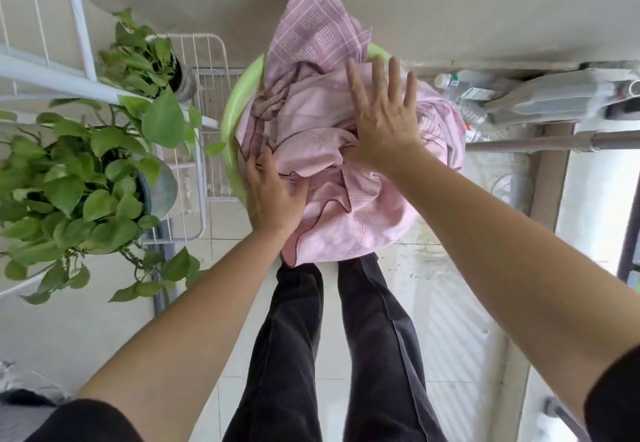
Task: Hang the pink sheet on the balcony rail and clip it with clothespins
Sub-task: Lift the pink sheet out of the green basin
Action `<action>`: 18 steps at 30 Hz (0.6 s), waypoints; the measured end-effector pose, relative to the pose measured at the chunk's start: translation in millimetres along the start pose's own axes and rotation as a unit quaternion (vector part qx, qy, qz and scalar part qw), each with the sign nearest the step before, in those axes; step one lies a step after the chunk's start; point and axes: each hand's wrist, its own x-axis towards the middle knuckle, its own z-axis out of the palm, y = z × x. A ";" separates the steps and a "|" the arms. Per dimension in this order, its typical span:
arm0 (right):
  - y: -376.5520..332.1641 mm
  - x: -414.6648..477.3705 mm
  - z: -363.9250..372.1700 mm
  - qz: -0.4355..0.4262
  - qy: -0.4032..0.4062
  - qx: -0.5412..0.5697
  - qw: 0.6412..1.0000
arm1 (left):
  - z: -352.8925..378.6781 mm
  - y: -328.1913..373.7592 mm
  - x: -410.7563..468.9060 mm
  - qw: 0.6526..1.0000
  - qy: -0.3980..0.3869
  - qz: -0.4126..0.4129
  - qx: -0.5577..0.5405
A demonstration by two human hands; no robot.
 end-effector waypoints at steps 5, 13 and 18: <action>5.4 -20.3 16.6 0.084 -0.019 0.072 0.994 | 9.0 8.7 -17.0 0.983 -0.011 -0.124 -0.132; 42.5 -85.9 -1.7 0.104 0.077 0.132 0.983 | -26.7 25.4 -6.4 0.933 -0.127 -0.263 -0.213; 71.7 -121.1 -58.3 0.304 0.136 0.264 0.905 | -74.0 53.7 -17.8 0.951 -0.167 -0.155 -0.211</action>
